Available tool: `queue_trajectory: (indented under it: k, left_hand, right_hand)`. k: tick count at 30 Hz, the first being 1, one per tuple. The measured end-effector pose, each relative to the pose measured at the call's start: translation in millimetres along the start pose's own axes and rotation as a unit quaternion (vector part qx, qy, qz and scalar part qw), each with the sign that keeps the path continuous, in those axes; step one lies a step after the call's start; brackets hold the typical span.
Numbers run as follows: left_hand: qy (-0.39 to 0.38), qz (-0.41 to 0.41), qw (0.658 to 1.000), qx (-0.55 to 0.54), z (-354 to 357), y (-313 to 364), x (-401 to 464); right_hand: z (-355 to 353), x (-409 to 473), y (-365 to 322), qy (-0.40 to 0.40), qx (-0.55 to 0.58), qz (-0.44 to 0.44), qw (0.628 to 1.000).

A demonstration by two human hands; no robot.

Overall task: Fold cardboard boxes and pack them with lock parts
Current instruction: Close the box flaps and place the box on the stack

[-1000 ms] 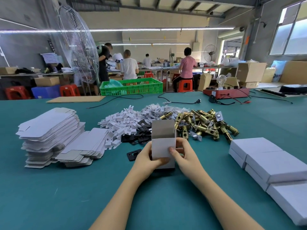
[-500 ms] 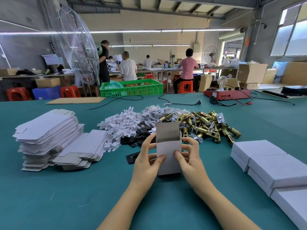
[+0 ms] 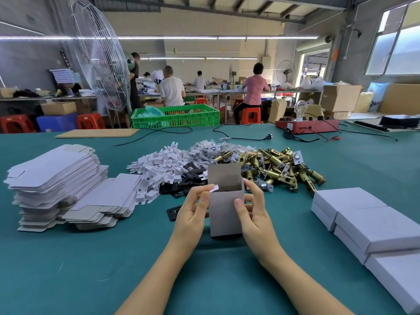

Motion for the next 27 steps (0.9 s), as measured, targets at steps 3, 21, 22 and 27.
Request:
queue_trajectory:
  k: [3, 21, 22, 27]
  left_hand:
    - [0.004, 0.000, 1.000, -0.030, 3, 4, 3]
    - [0.049, -0.080, 0.987, -0.131, 8, 0, 7]
    - [0.055, -0.094, 0.983, -0.150, 7, -1, 8]
    - [0.028, -0.104, 0.978, -0.179, 9, 4, 10]
  right_hand:
    - [-1, 0, -6, 0.007, 0.007, -0.006, 1.000]
    - [-4, 16, 1, 0.001, 0.102, 0.086, 0.991]
    - [-3, 16, 2, 0.001, 0.104, 0.086, 0.991]
    - [-2, 15, 3, 0.025, 0.111, 0.093, 0.989]
Point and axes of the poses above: each hand's wrist, its own x-axis towards the middle knuckle, its own z-axis out of the palm, y = z × x, the point moved 6 cm from there along x, towards the middle knuckle, and after that the axes turned 1 degree about -z, right-handed, at the moved point
